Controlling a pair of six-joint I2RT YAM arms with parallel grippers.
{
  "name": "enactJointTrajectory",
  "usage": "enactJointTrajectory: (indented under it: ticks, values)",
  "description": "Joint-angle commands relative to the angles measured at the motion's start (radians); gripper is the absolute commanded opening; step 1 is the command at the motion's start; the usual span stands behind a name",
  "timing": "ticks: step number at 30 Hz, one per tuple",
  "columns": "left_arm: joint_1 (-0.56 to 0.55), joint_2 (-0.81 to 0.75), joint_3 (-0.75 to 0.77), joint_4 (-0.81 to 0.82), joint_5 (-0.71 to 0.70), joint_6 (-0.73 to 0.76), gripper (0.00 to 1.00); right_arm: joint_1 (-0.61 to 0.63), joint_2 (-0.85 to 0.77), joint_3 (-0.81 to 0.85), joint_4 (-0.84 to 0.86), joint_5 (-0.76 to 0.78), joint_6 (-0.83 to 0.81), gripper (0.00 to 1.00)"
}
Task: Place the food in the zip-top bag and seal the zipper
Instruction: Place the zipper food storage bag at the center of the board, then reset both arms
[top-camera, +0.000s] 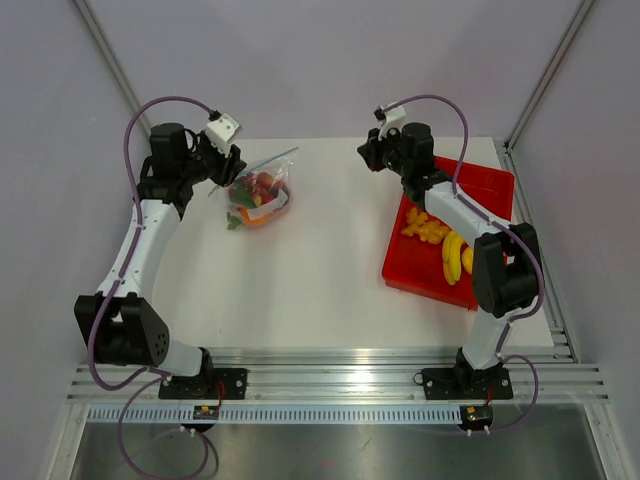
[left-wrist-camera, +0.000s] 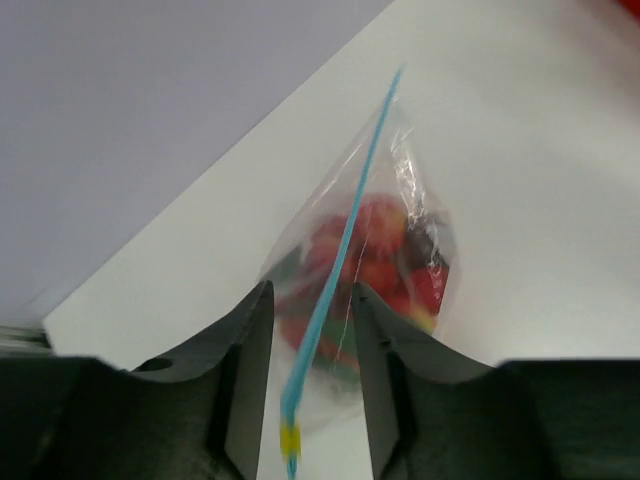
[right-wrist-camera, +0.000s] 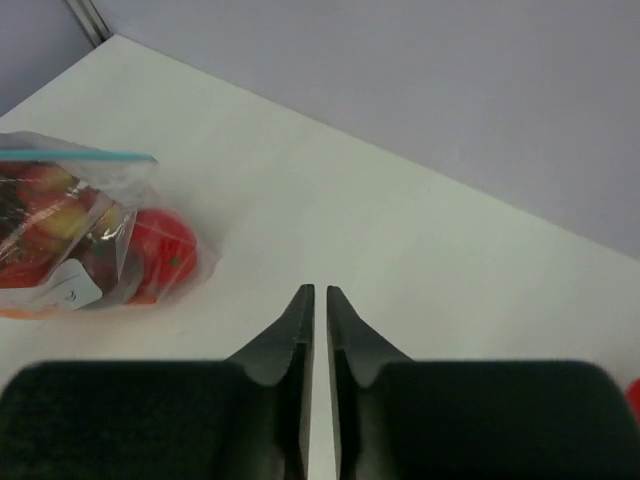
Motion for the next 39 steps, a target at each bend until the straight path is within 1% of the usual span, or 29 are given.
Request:
enactJointTrajectory:
  ticks: [1, 2, 3, 5, 6, 8, 9, 10, 11, 13, 14, 15, 16, 17, 18, 20, 21, 23, 24, 26, 27, 31, 35, 39]
  values:
    - [-0.005, -0.100, 0.080, -0.123, 0.164, -0.169, 0.44, -0.004, -0.126, -0.116, 0.026, 0.034, 0.036, 0.22]
    - [-0.007, -0.120, 0.063, -0.121, 0.178, -0.212, 0.45, -0.004, -0.169, -0.140, 0.007, 0.040, 0.041, 0.26]
    - [-0.019, -0.143, 0.056, -0.124, 0.184, -0.237, 0.45, -0.004, -0.192, -0.160, -0.007, 0.046, 0.044, 0.33]
    - [-0.046, -0.212, 0.033, -0.131, 0.139, -0.279, 0.45, -0.004, -0.238, -0.206, -0.045, 0.066, 0.071, 0.40]
    - [-0.080, -0.232, 0.014, -0.146, 0.091, -0.270, 0.45, -0.004, -0.287, -0.221, -0.089, 0.086, 0.087, 0.45]
    - [-0.112, -0.302, -0.013, -0.176, 0.021, -0.279, 0.44, -0.004, -0.362, -0.256, -0.169, 0.108, 0.102, 0.48]
    - [-0.131, -0.322, -0.059, -0.164, -0.022, -0.320, 0.44, -0.003, -0.386, -0.278, -0.201, 0.140, 0.111, 0.50]
    - [-0.132, -0.350, -0.084, -0.148, -0.039, -0.355, 0.45, -0.003, -0.410, -0.286, -0.246, 0.157, 0.118, 0.55]
    - [-0.134, -0.395, -0.117, -0.131, -0.050, -0.393, 0.45, -0.004, -0.433, -0.295, -0.281, 0.189, 0.124, 0.56]
    - [-0.137, -0.439, -0.201, -0.089, -0.064, -0.485, 0.45, -0.004, -0.494, -0.313, -0.379, 0.319, 0.183, 0.59]
    - [-0.138, -0.472, -0.225, -0.087, -0.069, -0.522, 0.46, -0.004, -0.530, -0.318, -0.457, 0.373, 0.228, 0.88]
    - [-0.143, -0.483, -0.245, -0.087, -0.095, -0.536, 0.46, -0.006, -0.544, -0.315, -0.508, 0.475, 0.309, 0.99]
    - [-0.148, -0.493, -0.274, -0.108, -0.115, -0.553, 0.46, -0.006, -0.554, -0.301, -0.557, 0.502, 0.331, 0.99]
    - [-0.151, -0.499, -0.279, -0.128, -0.138, -0.556, 0.46, -0.003, -0.567, -0.293, -0.661, 0.519, 0.343, 1.00]
    - [-0.163, -0.499, -0.279, -0.172, -0.202, -0.570, 0.47, -0.004, -0.568, -0.280, -0.710, 0.558, 0.374, 0.99]
    - [-0.168, -0.499, -0.280, -0.212, -0.257, -0.588, 0.48, -0.003, -0.573, -0.280, -0.819, 0.607, 0.403, 0.99]
    - [-0.168, -0.500, -0.285, -0.235, -0.298, -0.611, 0.48, -0.006, -0.571, -0.283, -0.852, 0.672, 0.447, 0.99]
    - [-0.168, -0.511, -0.317, -0.240, -0.313, -0.631, 0.49, -0.004, -0.568, -0.292, -0.919, 0.741, 0.496, 0.99]
    - [-0.168, -0.529, -0.332, -0.231, -0.310, -0.645, 0.51, -0.006, -0.567, -0.302, -0.935, 0.785, 0.524, 0.99]
    - [-0.169, -0.551, -0.377, -0.213, -0.311, -0.658, 0.52, -0.004, -0.561, -0.316, -0.956, 0.812, 0.539, 0.99]
    - [-0.169, -0.566, -0.391, -0.199, -0.313, -0.658, 0.55, -0.006, -0.562, -0.325, -0.958, 0.816, 0.543, 1.00]
    - [-0.169, -0.577, -0.402, -0.206, -0.362, -0.632, 0.59, -0.006, -0.587, -0.375, -0.907, 0.766, 0.518, 0.99]
    - [-0.169, -0.574, -0.389, -0.233, -0.379, -0.616, 0.61, -0.006, -0.625, -0.419, -0.857, 0.758, 0.518, 0.99]
    - [-0.169, -0.585, -0.409, -0.211, -0.382, -0.633, 0.62, -0.004, -0.648, -0.437, -0.855, 0.758, 0.523, 0.99]
